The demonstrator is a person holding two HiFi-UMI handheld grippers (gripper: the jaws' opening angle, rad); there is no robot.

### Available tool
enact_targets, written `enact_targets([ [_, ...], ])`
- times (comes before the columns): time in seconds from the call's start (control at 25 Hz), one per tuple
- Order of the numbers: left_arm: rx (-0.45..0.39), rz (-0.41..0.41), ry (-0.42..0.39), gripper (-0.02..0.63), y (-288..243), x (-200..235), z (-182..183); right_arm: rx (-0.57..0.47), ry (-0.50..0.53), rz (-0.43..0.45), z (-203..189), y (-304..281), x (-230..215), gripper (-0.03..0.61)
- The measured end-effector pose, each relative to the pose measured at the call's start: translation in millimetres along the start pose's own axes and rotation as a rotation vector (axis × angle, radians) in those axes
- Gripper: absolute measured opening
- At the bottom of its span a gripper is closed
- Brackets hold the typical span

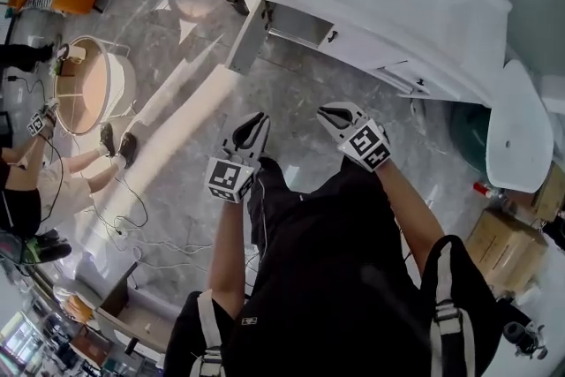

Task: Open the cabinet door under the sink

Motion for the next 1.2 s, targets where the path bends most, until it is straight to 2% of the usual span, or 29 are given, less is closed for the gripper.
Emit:
enact_targets([
  [0.24,0.005,0.012,-0.057,0.048,28.7,-19.7,23.2,-0.029,0.071,0.015,16.0,26.1,8.4,0.084],
  [0.44,-0.025,0.048,-0.040,0.048,31.1,-20.8,30.6,-0.058,0.084,0.001,25.1,46.1,1.4,0.083],
  [0.8,-0.040,-0.008,-0.095,0.048,10.8,-28.2,50.7,-0.071,0.094,-0.018,34.9,52.2,-7.0,0.081],
  [1.2,-0.023,-0.021,-0.082,0.048,2.6,-27.2,47.5,-0.092,0.093,-0.024,42.9,50.3,-14.8,0.081],
])
Point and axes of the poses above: the fingertips, and each gripper's own axes: y backward along the fingers, x to its left, z out of its top, the point moved 7 cm from there along y, backward along the fingers, and after that the axes turned 3 degrees about -x, right-handed, at the moved point
